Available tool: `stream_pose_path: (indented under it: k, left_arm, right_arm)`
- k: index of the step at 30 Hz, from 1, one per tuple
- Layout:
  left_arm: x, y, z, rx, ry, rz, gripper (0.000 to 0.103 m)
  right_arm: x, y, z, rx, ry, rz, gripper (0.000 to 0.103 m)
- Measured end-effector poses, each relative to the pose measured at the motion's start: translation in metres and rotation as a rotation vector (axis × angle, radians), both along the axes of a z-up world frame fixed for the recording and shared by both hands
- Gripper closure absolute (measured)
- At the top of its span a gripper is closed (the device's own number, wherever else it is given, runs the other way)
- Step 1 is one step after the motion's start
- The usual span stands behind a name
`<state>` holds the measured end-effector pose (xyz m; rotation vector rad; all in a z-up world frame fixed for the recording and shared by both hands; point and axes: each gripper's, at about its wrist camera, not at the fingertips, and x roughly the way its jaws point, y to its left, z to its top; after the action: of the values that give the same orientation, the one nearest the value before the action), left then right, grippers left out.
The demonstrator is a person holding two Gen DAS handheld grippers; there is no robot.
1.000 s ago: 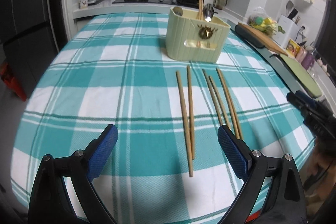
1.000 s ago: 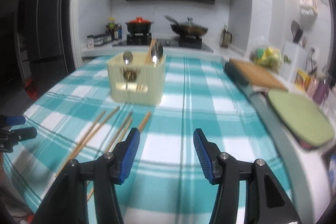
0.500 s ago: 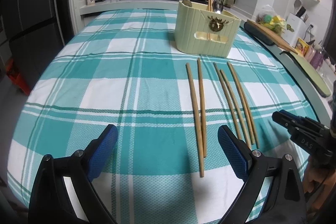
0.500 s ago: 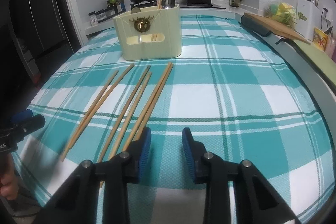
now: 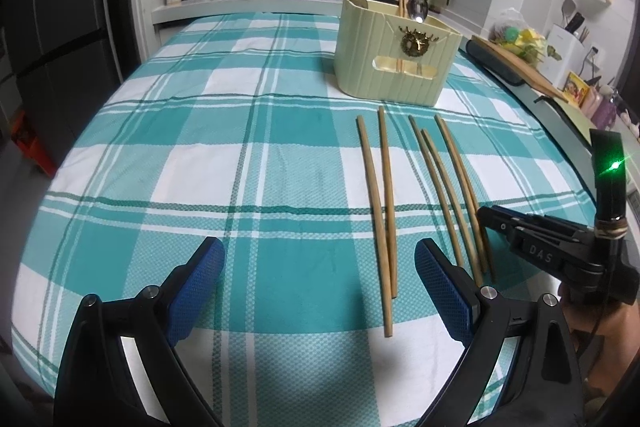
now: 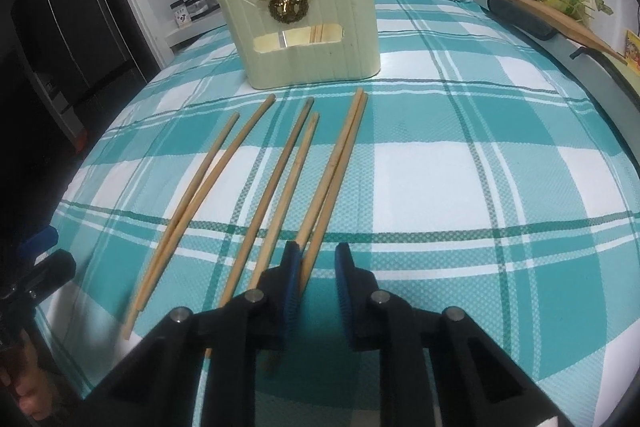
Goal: Organize utensils
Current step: 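Close the right tool on a wooden chopstick while the left tool grasps another chopstick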
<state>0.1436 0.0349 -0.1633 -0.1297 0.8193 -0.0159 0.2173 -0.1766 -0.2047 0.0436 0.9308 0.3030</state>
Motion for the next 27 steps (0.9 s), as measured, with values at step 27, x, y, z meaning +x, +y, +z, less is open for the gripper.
stream_pose_path:
  k: [27]
  left_arm:
    - [0.075,-0.003,-0.021,0.004,0.080,-0.057,0.007]
  right_arm:
    - [-0.003,-0.011,-0.003,-0.186,-0.066,-0.082,0.089]
